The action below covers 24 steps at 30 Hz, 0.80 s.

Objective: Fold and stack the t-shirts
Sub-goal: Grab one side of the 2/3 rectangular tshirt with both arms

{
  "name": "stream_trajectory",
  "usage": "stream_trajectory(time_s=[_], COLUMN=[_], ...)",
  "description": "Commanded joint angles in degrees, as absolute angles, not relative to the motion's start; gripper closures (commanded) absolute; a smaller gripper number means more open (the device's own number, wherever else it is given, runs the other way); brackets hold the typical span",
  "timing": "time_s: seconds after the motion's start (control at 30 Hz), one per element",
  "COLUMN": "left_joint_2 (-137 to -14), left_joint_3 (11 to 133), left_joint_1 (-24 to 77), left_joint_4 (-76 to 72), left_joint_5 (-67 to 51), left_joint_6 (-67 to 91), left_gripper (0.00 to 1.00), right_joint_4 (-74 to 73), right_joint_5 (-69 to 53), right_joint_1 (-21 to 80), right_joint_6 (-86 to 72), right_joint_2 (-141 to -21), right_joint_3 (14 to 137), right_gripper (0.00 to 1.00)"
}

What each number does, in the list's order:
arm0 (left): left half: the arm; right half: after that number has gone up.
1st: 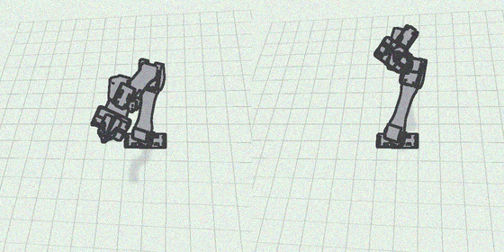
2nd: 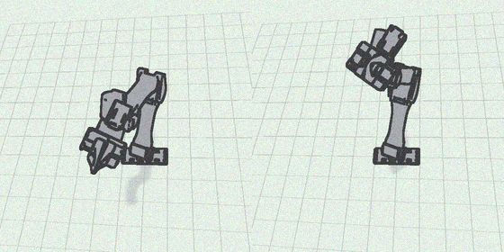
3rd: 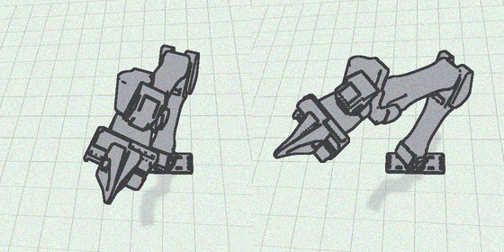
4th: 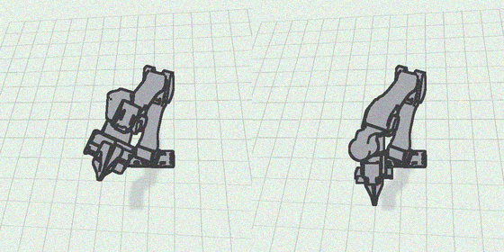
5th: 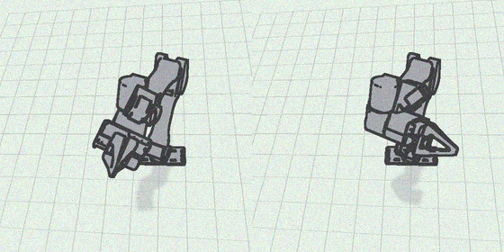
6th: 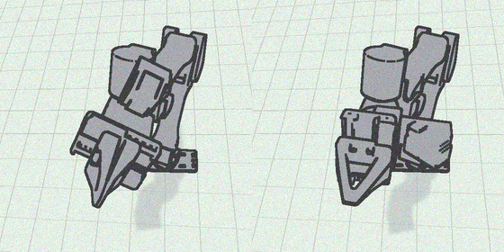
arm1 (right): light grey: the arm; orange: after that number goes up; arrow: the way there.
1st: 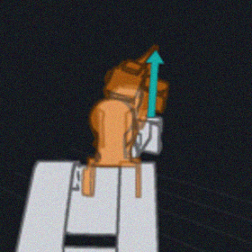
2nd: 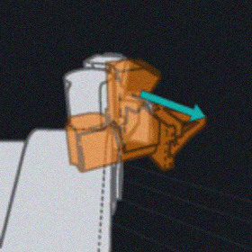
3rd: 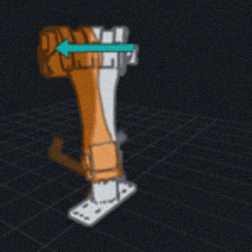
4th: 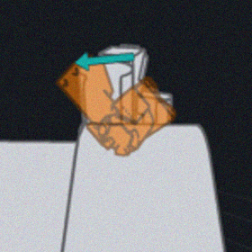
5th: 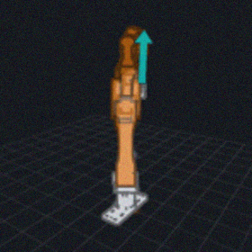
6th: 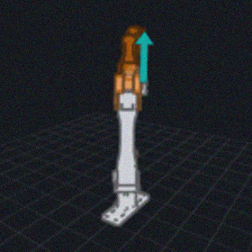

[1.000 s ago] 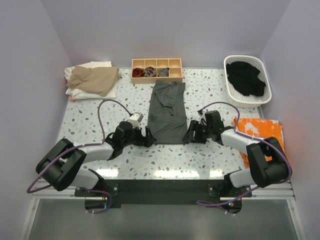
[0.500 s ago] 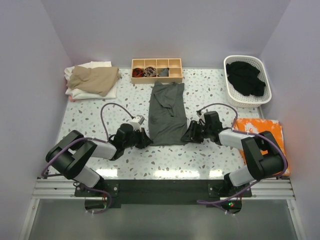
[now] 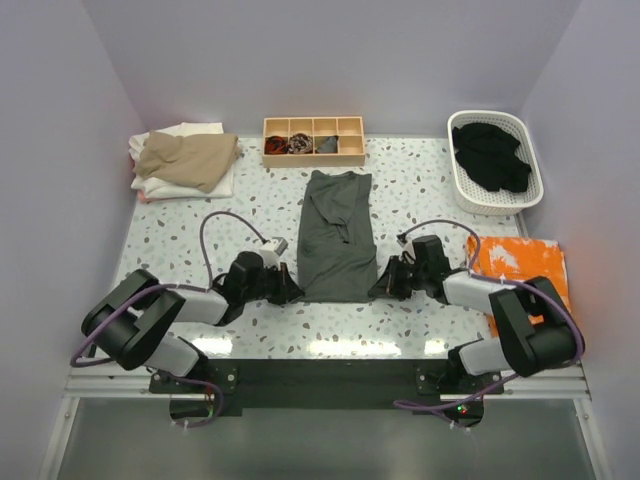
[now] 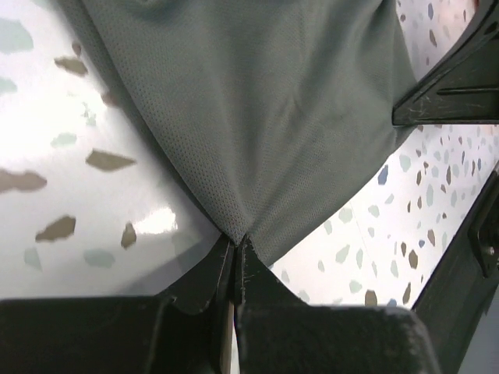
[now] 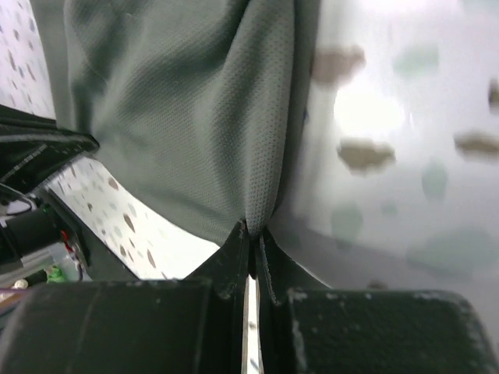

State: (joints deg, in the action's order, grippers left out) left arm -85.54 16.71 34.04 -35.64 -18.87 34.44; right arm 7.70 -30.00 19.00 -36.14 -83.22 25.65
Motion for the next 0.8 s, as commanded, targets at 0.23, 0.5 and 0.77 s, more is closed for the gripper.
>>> stream_trajectory(time_s=[0.23,0.5,0.77], left_joint_2=[-70.06,-58.99,-51.33], left_joint_3=[13.09,12.83,21.52], left_joint_1=[45.69,54.75,55.2], left_joint_4=[-13.03,-6.96,7.46], left_joint_5=[-14.87,-10.55,-1.94], left_joint_6=[38.57,47.54,46.58], left_gripper=[1.0,1.0,1.0], right_joint_4=[-17.39,-28.47,-30.06], right_joint_5=[-27.51,-30.66,-29.89], right_joint_1=[19.34,19.42,19.42], right_joint_6=[-34.19,-36.12,-34.28], right_joint_2=[-57.58,-42.64,-40.15], right_joint_3=[18.64,16.61,21.53], right_gripper=[1.0,1.0,1.0])
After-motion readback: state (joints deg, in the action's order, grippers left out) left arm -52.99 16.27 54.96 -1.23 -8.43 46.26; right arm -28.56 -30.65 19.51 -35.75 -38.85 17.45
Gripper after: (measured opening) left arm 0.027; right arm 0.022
